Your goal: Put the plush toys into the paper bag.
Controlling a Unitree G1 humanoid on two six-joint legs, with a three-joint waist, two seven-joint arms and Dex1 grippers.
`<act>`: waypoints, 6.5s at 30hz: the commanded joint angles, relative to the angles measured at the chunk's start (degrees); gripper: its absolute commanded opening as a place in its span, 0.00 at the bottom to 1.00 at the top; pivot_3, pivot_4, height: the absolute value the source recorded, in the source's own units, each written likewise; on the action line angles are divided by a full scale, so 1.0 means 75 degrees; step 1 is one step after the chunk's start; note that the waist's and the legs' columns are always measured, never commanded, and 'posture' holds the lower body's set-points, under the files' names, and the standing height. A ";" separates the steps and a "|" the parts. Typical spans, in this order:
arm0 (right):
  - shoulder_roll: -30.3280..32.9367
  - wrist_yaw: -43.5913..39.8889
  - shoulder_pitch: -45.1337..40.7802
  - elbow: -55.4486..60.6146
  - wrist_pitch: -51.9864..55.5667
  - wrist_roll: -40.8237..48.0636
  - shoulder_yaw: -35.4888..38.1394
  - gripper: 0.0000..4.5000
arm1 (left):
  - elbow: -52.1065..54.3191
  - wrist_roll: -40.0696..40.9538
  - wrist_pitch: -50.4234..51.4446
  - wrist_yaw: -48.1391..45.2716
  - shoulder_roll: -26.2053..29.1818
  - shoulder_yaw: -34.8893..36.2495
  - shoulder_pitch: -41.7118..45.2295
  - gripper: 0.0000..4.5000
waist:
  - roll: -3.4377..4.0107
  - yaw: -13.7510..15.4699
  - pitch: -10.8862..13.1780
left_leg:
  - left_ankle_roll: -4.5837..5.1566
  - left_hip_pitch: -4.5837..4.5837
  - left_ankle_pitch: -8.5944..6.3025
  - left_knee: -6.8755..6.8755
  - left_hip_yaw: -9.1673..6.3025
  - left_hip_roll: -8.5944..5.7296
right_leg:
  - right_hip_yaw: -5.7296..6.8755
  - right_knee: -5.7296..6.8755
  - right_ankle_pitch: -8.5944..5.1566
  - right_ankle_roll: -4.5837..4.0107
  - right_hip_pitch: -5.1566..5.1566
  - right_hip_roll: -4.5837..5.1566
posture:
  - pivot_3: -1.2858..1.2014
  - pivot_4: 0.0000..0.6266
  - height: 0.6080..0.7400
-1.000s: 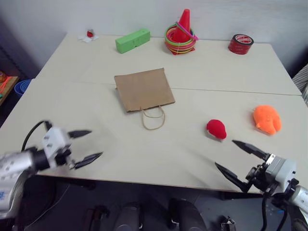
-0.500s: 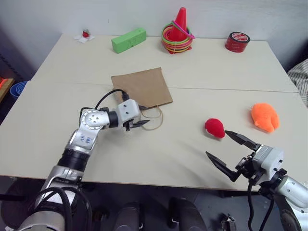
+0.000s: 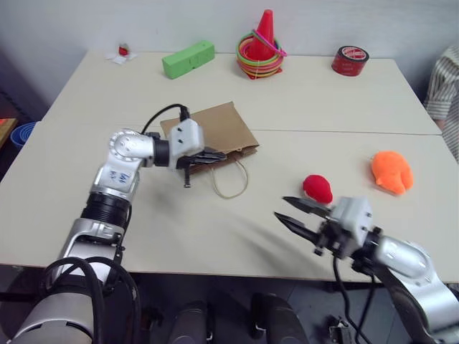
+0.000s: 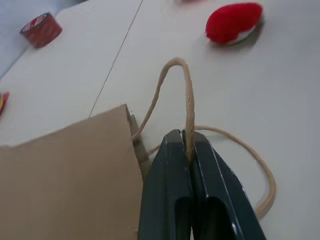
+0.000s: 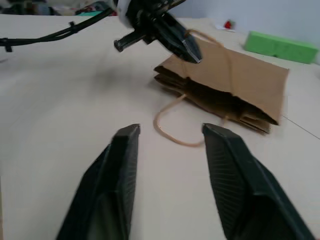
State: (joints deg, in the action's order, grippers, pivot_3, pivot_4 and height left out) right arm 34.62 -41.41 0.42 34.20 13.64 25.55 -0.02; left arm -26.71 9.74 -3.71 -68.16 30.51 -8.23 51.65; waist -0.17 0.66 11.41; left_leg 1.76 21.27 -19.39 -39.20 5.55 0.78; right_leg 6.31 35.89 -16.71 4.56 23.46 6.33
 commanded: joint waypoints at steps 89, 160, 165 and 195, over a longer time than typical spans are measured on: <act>-0.1470 -0.0090 0.3321 0.0360 -0.0287 0.1009 0.4544 0.99 | 0.2854 0.2989 0.3373 -0.0856 0.0116 0.1262 0.0195 0.00 | -0.0040 0.0075 -0.0010 | -0.0002 0.0017 0.0014 0.0003 -0.0013 -0.0017 | -0.0031 0.0001 0.0003 0.0005 0.0004 -0.0021 | 0.52 0.24 1.00; -0.2138 0.0269 -0.5086 -0.3633 0.2250 -0.1884 -0.2954 0.01 | 0.3290 0.3296 0.3858 -0.0503 -0.0301 0.1111 0.0069 0.00 | -0.0015 -0.0127 0.0001 | -0.0012 0.0033 0.0034 -0.0007 -0.0017 -0.0012 | -0.0025 0.0014 0.0007 0.0005 0.0022 -0.0012 | 0.52 0.24 1.00; -0.1959 -0.0136 -0.4889 -0.3836 0.2214 -0.1813 -0.2672 0.37 | 0.3237 0.3194 0.3710 -0.0566 -0.0273 0.1098 0.0022 0.00 | -0.0016 -0.0092 0.0001 | -0.0010 0.0036 0.0033 -0.0007 -0.0019 -0.0018 | -0.0022 0.0011 0.0007 0.0005 0.0021 -0.0014 | 0.52 0.24 1.00; 0.0162 -0.0258 0.0578 -0.1934 0.0669 -0.0414 0.2841 0.99 | 0.3257 0.2856 0.3587 -0.0773 0.0895 0.1222 -0.0138 0.00 | -0.0021 -0.0188 0.0001 | -0.0016 -0.0034 0.0034 0.0001 0.0021 -0.0006 | -0.0070 0.0013 0.0006 0.0004 -0.0002 0.0002 | 0.52 0.24 1.00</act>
State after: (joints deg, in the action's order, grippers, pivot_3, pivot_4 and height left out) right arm 34.82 -44.33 6.70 18.89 17.65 22.61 22.97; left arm -2.77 31.50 24.27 -73.98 36.83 0.46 49.33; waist -0.33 -0.75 11.42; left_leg 1.60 21.05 -19.11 -39.19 5.63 0.76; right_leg 5.83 36.00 -16.70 4.53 23.47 6.33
